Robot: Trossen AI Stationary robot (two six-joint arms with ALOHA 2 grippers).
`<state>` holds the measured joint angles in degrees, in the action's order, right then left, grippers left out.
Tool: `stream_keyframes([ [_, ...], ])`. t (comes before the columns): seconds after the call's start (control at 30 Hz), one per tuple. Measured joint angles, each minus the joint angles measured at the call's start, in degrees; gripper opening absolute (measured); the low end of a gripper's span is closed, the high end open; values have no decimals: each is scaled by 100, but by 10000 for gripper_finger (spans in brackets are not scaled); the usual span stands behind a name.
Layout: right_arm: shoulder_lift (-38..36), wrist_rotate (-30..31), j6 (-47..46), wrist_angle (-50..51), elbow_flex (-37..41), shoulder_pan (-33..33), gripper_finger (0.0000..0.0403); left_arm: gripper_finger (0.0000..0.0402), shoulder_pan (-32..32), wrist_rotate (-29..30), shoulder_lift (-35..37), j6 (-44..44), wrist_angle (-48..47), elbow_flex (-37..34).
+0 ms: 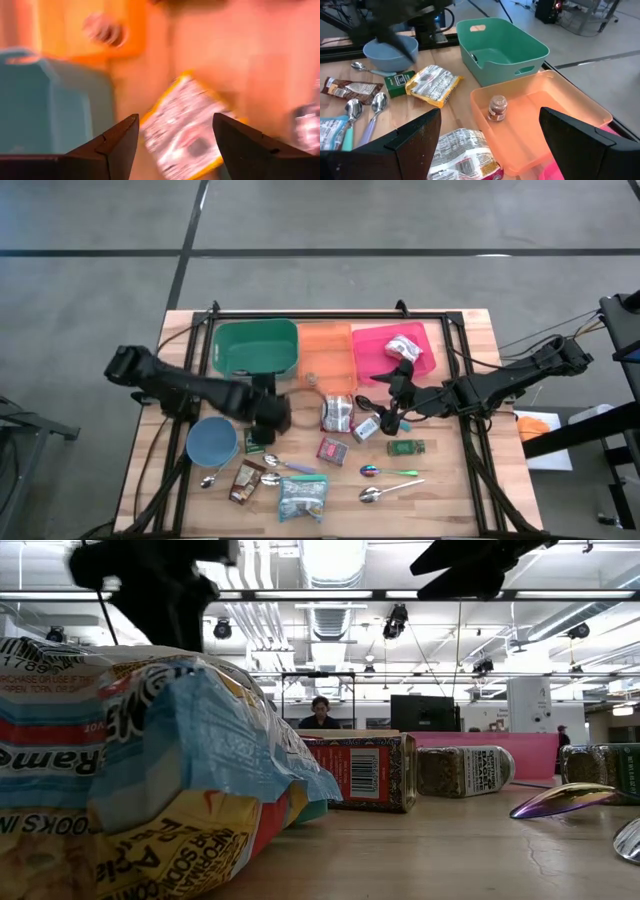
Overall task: Pick & Place Food Item
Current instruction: Put the yellow noodle pack into the pink bin
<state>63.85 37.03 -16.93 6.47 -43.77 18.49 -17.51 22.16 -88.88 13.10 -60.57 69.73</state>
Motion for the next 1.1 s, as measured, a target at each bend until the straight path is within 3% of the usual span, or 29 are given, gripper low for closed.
stream_keyframes([
  [0.3, 4, -318, -541, 17, 0, 7, 333, 256, -812, 126, -669, 958, 505, 0],
  [0.67, 9, -366, -559, 17, 79, 12, 333, 255, -849, 123, -1613, 1711, 479, 0],
  [1.1, 11, -362, -369, 6, 81, 10, 333, 255, -848, 573, -1759, 1740, 503, -353],
])
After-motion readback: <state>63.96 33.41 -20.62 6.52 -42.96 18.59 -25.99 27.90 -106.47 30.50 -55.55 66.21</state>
